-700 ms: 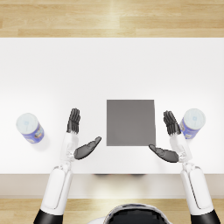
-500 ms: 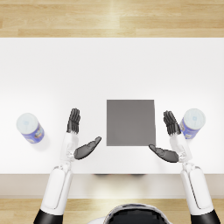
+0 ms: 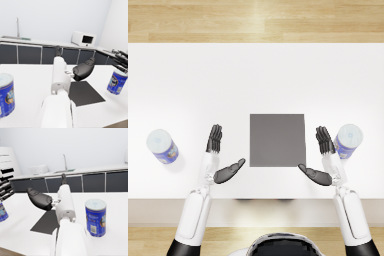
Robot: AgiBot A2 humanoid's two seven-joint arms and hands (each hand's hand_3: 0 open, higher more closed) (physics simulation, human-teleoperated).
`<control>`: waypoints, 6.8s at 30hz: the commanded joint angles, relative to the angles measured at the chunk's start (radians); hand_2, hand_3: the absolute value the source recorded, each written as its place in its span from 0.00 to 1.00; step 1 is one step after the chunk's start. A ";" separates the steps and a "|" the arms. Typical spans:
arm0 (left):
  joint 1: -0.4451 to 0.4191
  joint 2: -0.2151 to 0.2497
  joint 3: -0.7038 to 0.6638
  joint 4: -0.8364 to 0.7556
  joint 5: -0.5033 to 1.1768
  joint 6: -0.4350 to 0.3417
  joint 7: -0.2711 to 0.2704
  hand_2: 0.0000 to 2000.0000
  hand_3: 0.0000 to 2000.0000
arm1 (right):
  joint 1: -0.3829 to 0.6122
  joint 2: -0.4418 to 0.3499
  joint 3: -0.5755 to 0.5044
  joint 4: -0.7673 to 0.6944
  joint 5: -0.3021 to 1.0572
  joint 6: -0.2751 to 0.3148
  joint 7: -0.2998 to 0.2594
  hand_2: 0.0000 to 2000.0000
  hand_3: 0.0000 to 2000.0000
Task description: Pick up the blue can on the left and place it in the middle, then pick up the blue can on the right and place it on top of the can in the middle
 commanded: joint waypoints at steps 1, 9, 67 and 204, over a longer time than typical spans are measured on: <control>0.011 0.008 -0.080 -0.015 0.000 -0.015 -0.015 0.00 0.00 | 0.025 -0.015 -0.057 0.016 0.000 -0.015 0.015 0.00 0.00; 0.059 0.016 -0.325 -0.024 0.356 -0.049 -0.049 0.00 0.00 | 0.050 -0.029 -0.296 0.044 0.266 -0.049 0.049 0.00 0.00; 0.125 0.082 -0.528 0.622 0.469 -0.088 -0.052 1.00 0.76 | 0.151 -0.134 -0.288 -0.591 0.380 0.009 0.052 1.00 0.65; 0.195 0.319 -0.431 -0.012 0.135 -0.052 -0.052 0.00 0.00 | 0.273 -0.284 -0.315 -0.020 0.379 -0.051 0.052 0.00 0.00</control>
